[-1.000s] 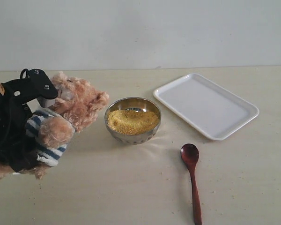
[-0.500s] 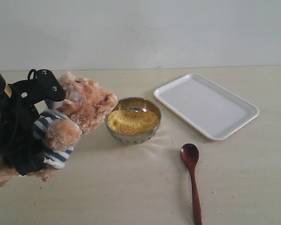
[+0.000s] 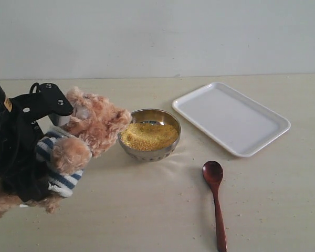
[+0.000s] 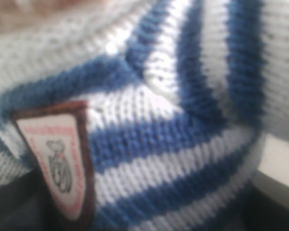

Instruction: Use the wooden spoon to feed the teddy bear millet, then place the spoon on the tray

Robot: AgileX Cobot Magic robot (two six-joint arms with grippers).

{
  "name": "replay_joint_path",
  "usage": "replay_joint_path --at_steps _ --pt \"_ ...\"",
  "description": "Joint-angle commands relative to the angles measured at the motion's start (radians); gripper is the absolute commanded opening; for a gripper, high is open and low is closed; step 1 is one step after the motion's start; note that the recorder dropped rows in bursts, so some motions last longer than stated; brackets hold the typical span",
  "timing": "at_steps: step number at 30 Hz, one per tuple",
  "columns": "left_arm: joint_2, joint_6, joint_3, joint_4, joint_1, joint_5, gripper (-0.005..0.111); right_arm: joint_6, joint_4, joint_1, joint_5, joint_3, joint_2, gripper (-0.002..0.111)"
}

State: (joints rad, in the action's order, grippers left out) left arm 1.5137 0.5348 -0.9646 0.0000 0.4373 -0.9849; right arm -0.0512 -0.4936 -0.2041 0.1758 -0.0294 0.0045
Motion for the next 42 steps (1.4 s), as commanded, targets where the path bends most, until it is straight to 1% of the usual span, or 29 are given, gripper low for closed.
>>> replay_joint_path --at_steps 1,2,4,5,6,7,8,9,13,15,17,21,26,29,33,37,38,39,41,42 --pt "-0.012 -0.011 -0.006 -0.010 0.006 -0.013 0.005 0.202 -0.091 -0.054 0.140 -0.120 0.089 0.006" --pt "-0.012 -0.011 -0.006 -0.012 0.006 -0.014 0.005 0.215 -0.091 -0.062 0.170 -0.148 0.137 0.007" --pt "-0.012 -0.011 -0.006 -0.018 0.006 -0.020 0.005 0.327 -0.091 -0.075 0.273 -0.256 0.302 0.007" --pt "-0.012 -0.011 -0.006 -0.021 0.006 -0.020 0.005 0.397 -0.091 -0.075 0.354 -0.332 0.420 0.007" --pt "-0.012 -0.011 -0.006 -0.021 0.006 -0.020 0.005 0.414 -0.087 -0.075 0.391 -0.374 0.486 0.007" --pt "-0.012 -0.011 -0.006 -0.021 0.006 -0.024 0.005 0.422 -0.071 -0.075 0.446 -0.438 0.603 0.007" --pt "-0.012 -0.011 -0.006 -0.021 0.006 -0.026 0.005 0.422 -0.059 -0.075 0.463 -0.464 0.665 0.007" --pt "-0.012 -0.011 -0.006 -0.021 0.006 -0.026 0.005 0.420 -0.040 -0.075 0.475 -0.494 0.775 0.007" --pt "-0.012 -0.011 -0.006 -0.021 0.006 -0.010 0.005 0.420 -0.017 -0.075 0.476 -0.499 0.982 0.007" --pt "-0.012 -0.011 -0.006 -0.021 0.006 -0.004 0.005 0.421 -0.017 -0.075 0.472 -0.499 1.029 0.007" --pt "-0.012 -0.011 -0.006 -0.021 0.006 0.001 0.005 0.423 -0.016 -0.097 0.462 -0.499 1.057 0.007" --pt "-0.012 -0.011 -0.006 -0.021 0.006 -0.009 0.005 0.423 -0.016 -0.222 0.379 -0.499 1.066 0.007" --pt "-0.012 -0.011 -0.006 -0.018 0.006 -0.037 0.005 0.387 -0.042 -0.318 0.298 -0.499 1.066 0.007" --pt "-0.012 -0.011 -0.006 -0.018 0.006 -0.060 0.005 0.337 -0.060 -0.327 0.305 -0.499 1.066 0.007" --pt "-0.012 0.002 -0.006 -0.018 0.006 -0.096 0.005 0.333 -0.055 -0.327 0.327 -0.499 1.066 0.007" --pt "-0.012 0.009 -0.006 -0.018 0.006 -0.069 0.005 0.342 -0.054 -0.327 0.328 -0.499 1.066 0.007" --pt "-0.012 0.009 -0.006 -0.018 0.006 -0.069 0.005 0.349 -0.052 -0.327 0.328 -0.499 1.066 0.009" --pt "-0.012 0.009 -0.006 -0.018 0.006 -0.069 0.005 0.360 -0.052 -0.327 0.328 -0.499 1.066 0.013" --pt "-0.012 0.009 -0.006 -0.018 0.006 -0.067 0.005 0.378 -0.052 -0.327 0.329 -0.499 1.066 0.025" --pt "-0.012 0.009 -0.006 -0.018 0.006 -0.065 0.005 0.382 -0.049 -0.327 0.329 -0.499 1.066 0.033"
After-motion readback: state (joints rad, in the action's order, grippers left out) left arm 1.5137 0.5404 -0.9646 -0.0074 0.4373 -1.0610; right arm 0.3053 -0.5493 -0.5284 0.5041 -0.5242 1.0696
